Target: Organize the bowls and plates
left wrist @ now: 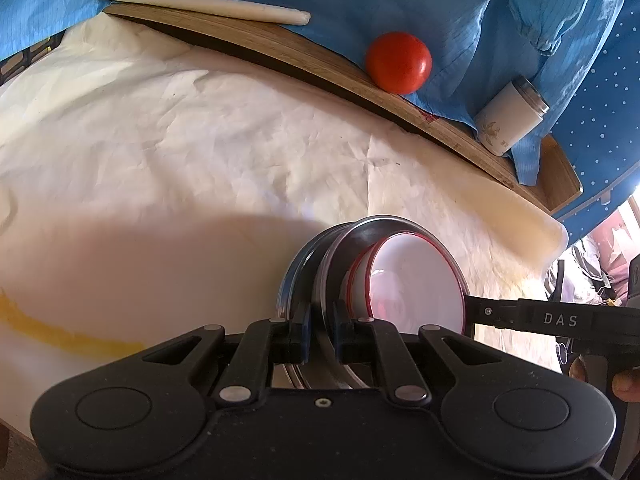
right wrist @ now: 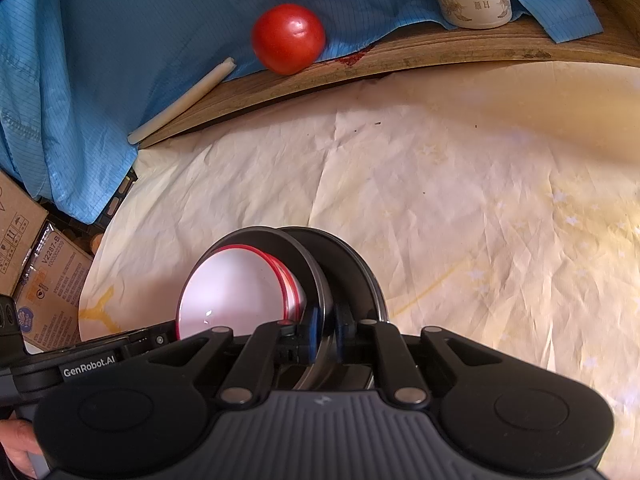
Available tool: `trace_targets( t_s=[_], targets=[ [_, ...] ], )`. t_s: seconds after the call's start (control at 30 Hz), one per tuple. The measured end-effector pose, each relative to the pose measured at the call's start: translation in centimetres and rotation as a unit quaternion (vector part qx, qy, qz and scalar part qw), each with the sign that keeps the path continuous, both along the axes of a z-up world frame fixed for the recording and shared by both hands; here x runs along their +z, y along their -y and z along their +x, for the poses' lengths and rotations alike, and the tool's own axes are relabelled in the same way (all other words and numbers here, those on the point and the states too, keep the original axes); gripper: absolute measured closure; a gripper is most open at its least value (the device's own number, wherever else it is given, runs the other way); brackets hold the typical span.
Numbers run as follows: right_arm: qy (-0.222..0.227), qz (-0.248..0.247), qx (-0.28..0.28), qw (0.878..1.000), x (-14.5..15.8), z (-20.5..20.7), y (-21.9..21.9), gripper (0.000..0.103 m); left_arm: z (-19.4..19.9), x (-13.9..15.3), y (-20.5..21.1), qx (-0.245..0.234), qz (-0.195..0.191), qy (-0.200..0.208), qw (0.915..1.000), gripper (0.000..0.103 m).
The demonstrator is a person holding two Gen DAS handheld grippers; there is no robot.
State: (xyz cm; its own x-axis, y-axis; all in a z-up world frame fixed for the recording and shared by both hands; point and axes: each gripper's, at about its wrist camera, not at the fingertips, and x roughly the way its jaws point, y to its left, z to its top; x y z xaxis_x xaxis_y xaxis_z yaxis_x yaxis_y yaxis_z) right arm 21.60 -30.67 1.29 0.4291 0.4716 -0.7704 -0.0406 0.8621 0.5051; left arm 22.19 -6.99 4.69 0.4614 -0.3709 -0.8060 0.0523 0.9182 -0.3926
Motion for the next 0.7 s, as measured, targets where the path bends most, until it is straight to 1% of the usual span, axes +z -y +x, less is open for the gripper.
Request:
trace_targets(
  t_s=[0.4,0.6,0.63,0.67,0.7],
  targets=[
    [0.004,-0.002,-0.004,1.000,0.2,0.1,0.0,0.091,0.1,-0.2,-0.4,0.004,-0.013,-0.005,0.9999,0.092],
    [0.034,-0.018,-0.005,0.999,1.3,-0.5,-0.3,0.089,-0.1,0.0,-0.6,0.007,-0.015,0.002,0.9999,0.091],
    [0.038,-0.022,-0.004,0.999,1.5,-0.5,-0.4,0.088,-0.1,0.2,-0.6,0.008,-0.016,0.005,0.9998,0.091],
    [0.041,-0.026,-0.003,0.999,1.7,-0.6,-0.5,0.085,-0.2,0.4,-0.7,0.007,-0.018,0.009,0.9998,0.086],
    [0.043,-0.028,-0.002,0.999,1.8,-0.6,-0.6,0.085,-0.3,0.6,-0.8,0.008,-0.017,0.014,0.9997,0.086]
  ],
)
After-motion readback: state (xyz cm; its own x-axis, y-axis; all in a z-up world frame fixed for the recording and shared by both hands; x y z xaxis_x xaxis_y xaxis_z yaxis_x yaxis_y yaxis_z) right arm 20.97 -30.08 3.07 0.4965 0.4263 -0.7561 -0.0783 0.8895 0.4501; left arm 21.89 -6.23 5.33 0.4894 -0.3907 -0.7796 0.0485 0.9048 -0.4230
